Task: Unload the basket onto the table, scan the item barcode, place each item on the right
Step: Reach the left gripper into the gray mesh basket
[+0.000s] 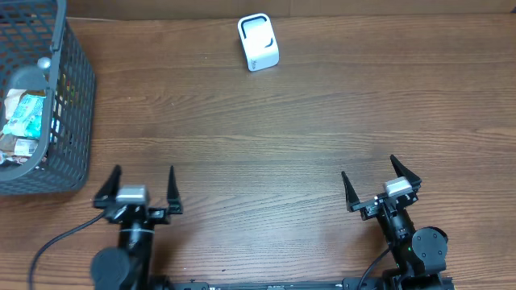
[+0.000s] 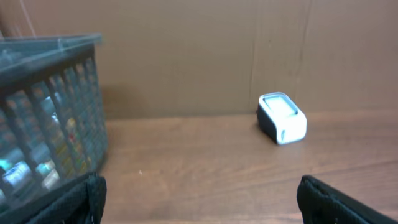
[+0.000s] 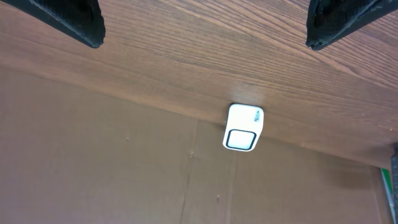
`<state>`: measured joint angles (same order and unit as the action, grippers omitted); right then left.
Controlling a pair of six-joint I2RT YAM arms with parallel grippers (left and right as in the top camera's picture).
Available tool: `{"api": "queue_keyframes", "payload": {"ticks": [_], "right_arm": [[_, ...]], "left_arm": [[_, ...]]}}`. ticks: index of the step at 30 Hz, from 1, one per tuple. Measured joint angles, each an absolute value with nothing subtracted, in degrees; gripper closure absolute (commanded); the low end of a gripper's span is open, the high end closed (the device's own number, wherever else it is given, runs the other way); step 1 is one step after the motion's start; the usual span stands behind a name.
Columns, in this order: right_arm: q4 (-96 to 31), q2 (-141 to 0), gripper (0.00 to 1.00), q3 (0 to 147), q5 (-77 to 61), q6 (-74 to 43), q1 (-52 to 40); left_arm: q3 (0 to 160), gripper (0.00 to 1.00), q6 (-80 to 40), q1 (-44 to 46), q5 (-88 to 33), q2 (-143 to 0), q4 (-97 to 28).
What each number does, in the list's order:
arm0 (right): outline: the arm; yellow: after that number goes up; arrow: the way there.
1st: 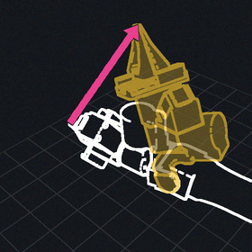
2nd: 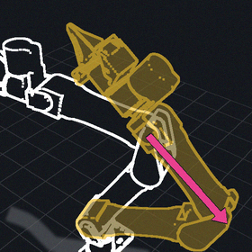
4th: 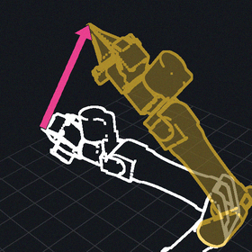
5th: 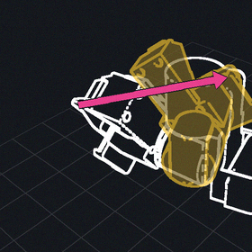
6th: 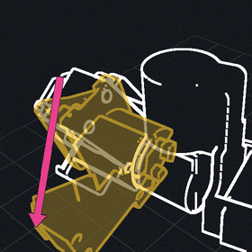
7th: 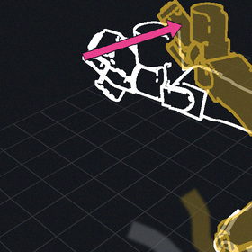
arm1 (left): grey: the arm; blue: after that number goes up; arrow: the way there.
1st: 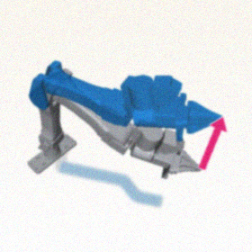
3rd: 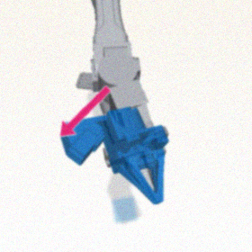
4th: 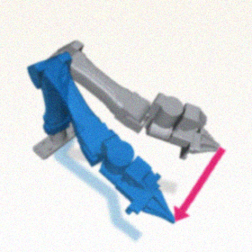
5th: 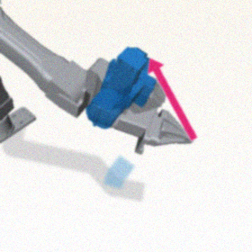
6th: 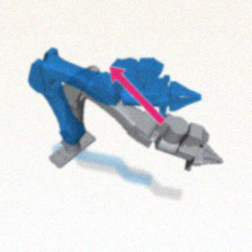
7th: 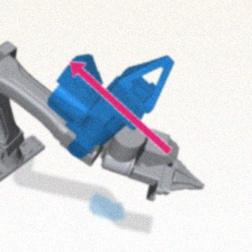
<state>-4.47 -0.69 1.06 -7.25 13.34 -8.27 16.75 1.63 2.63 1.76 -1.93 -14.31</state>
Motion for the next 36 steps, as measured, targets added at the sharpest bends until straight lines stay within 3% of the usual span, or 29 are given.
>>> {"api": "queue_keyframes", "payload": {"ticks": [11, 25, 26, 27, 28, 31, 36], "right_arm": [[-4.43, -0.69, 0.00, 1.06, -7.25, 13.34, -8.27], [-4.38, -0.69, 0.00, 1.06, -7.25, 13.34, -8.27], [-4.40, -0.69, 0.00, 1.06, -7.27, 13.32, -8.29], [-4.40, -0.69, 0.00, 1.06, -7.27, 13.34, -8.29], [-4.38, -0.69, 0.00, 1.06, -7.25, 13.34, -8.27], [-4.38, -0.69, 0.00, 1.06, -7.25, 13.32, -8.27], [-4.38, -0.69, 0.00, 1.06, -7.25, 13.34, -8.29]], "left_arm": [[48.66, 0.00, 3.38, 2.63, 1.74, -26.24, -35.55], [51.72, 0.00, 3.38, 2.63, -1.02, -51.86, -37.76], [51.72, 0.10, 3.38, 2.63, -2.09, -52.62, -37.28], [51.72, 0.57, 3.38, 2.63, -3.11, -53.25, -36.64], [51.72, 0.75, 3.55, 2.63, -4.23, -53.78, -35.83], [51.81, 0.83, 3.42, 2.63, -6.74, -54.28, -32.71], [56.95, 0.82, 2.74, 2.61, -6.66, -54.85, -32.45]]}}
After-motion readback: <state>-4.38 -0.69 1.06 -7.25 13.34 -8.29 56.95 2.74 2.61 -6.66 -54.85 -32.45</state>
